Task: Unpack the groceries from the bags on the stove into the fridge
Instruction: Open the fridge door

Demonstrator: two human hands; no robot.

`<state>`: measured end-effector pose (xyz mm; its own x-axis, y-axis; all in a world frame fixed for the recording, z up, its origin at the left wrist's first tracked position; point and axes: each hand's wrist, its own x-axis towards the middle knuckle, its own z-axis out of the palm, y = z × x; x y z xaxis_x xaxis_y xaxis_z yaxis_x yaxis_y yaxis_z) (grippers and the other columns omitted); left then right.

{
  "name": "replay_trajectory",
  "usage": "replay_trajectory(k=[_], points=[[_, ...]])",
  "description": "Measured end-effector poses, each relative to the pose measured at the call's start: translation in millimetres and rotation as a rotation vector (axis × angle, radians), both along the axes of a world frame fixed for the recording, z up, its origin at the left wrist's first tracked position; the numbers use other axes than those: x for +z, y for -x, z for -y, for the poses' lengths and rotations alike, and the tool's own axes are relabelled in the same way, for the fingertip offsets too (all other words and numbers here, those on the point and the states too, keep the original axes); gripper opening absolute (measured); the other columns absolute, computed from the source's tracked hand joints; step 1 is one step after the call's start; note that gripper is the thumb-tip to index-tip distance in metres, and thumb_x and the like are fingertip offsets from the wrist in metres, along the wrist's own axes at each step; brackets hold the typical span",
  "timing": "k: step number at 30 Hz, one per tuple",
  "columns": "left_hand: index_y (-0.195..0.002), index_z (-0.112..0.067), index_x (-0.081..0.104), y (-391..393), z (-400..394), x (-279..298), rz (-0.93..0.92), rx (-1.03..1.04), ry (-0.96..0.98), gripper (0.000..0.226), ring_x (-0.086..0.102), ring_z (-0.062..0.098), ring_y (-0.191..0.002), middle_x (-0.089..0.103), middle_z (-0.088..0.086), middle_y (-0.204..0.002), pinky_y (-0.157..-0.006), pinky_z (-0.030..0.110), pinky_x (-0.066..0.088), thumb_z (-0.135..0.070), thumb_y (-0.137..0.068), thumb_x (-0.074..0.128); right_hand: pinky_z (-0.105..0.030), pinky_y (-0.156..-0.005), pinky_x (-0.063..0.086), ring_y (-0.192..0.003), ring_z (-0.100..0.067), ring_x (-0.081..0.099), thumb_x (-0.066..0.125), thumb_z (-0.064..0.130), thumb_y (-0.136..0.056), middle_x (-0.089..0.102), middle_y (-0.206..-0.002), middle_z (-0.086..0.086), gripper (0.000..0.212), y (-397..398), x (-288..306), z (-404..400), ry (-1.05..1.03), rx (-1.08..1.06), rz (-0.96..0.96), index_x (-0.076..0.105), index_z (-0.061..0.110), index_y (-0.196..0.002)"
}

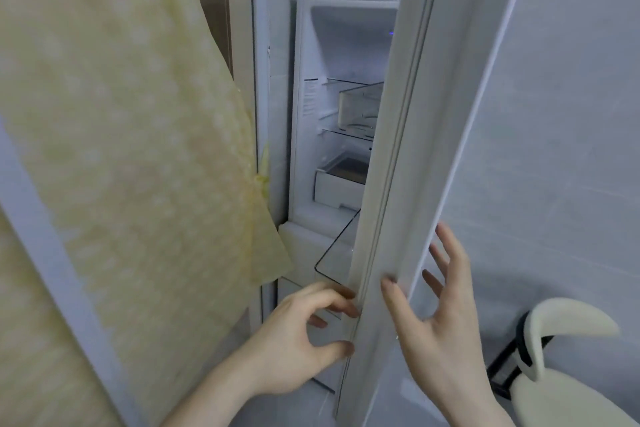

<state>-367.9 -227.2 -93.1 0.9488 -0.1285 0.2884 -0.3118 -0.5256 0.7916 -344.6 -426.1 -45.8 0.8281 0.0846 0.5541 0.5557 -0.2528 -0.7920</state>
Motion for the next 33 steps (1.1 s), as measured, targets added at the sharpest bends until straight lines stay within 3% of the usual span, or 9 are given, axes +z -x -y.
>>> replay_trajectory(k=[5,9,13,15,18,22,25,28,33], points=[[-0.106,-0.045,0.067,-2,-5,-14,-0.012,0.059,0.008,0.029,0.057,0.002,-0.124,0.055,-0.031,-0.129,-0.095,0.035,0.056,-0.026,-0.086,0.077,-0.05,-0.113,0.044,-0.138,-0.012,0.052,0.059,0.021,-0.093,0.054,-0.149,0.009,0.065,13,-15,39,-0.142,-0.091,-0.024,0.04,0.033,-0.154],[-0.101,-0.041,0.069,-10,-11,-23,-0.011,0.062,0.02,0.03,0.061,0.006,-0.12,0.059,-0.026,-0.129,-0.091,0.039,0.058,-0.016,-0.086,0.077,-0.063,-0.116,0.037,-0.146,-0.028,0.043,0.06,0.009,-0.086,0.043,-0.157,-0.002,0.072,33,-27,53,-0.228,-0.335,0.124,0.043,0.021,-0.155],[-0.1,-0.041,0.07,-23,-16,-28,-0.008,0.019,0.016,0.034,0.063,0.008,-0.118,0.06,-0.024,-0.129,-0.088,0.039,0.059,-0.011,-0.085,0.079,-0.04,-0.112,0.042,-0.13,-0.026,0.055,0.061,-0.005,-0.079,0.058,-0.133,-0.009,0.048,60,-24,41,-0.069,-0.447,0.414,0.065,0.014,-0.123],[-0.101,-0.042,0.069,-29,-20,-30,-0.012,0.002,-0.004,0.037,0.063,0.007,-0.117,0.059,-0.025,-0.129,-0.087,0.037,0.059,-0.01,-0.084,0.079,-0.024,-0.104,0.043,-0.122,-0.016,0.061,0.062,0.002,-0.082,0.065,-0.126,0.004,0.035,55,-26,37,0.049,-0.318,0.319,0.072,0.023,-0.108],[-0.103,-0.045,0.066,-36,-33,-32,-0.015,-0.024,-0.049,0.039,0.062,0.005,-0.117,0.056,-0.026,-0.131,-0.088,0.035,0.058,-0.014,-0.084,0.079,-0.01,-0.104,0.035,-0.132,-0.004,0.052,0.069,0.017,-0.088,0.054,-0.138,0.026,0.036,30,-36,37,0.253,-0.195,-0.038,0.067,0.04,-0.116],[-0.106,-0.045,0.066,-35,-61,-36,-0.03,0.001,-0.046,0.039,0.061,0.006,-0.119,0.055,-0.026,-0.133,-0.089,0.035,0.057,-0.015,-0.084,0.079,-0.032,-0.118,0.029,-0.136,-0.008,0.046,0.049,0.058,-0.08,0.043,-0.147,0.029,0.05,3,-55,32,0.621,-0.262,-0.239,0.059,0.048,-0.128],[-0.105,-0.043,0.067,-29,-91,-43,-0.073,0.037,-0.079,0.038,0.061,0.002,-0.119,0.056,-0.027,-0.133,-0.091,0.033,0.056,-0.013,-0.085,0.079,-0.04,-0.115,0.023,-0.132,-0.019,0.051,0.05,0.061,-0.076,0.052,-0.147,0.018,0.052,-7,-58,25,0.725,-0.398,-0.299,0.062,0.048,-0.126],[-0.105,-0.041,0.068,-21,-123,-49,-0.096,0.071,-0.114,0.034,0.059,0.001,-0.121,0.055,-0.028,-0.133,-0.09,0.027,0.055,-0.015,-0.085,0.079,-0.037,-0.11,0.028,-0.13,-0.019,0.053,0.07,0.045,-0.082,0.057,-0.141,0.018,0.036,-10,-54,17,0.555,-0.462,-0.248,0.066,0.046,-0.118],[-0.105,-0.047,0.067,-6,-154,-58,-0.128,0.15,-0.108,0.038,0.06,-0.003,-0.118,0.055,-0.031,-0.131,-0.092,0.026,0.054,-0.016,-0.087,0.077,-0.003,-0.099,0.032,-0.128,0.002,0.054,0.075,0.015,-0.086,0.059,-0.129,0.026,0.034,-14,-51,-38,0.203,-0.306,-0.124,0.068,0.039,-0.108]])
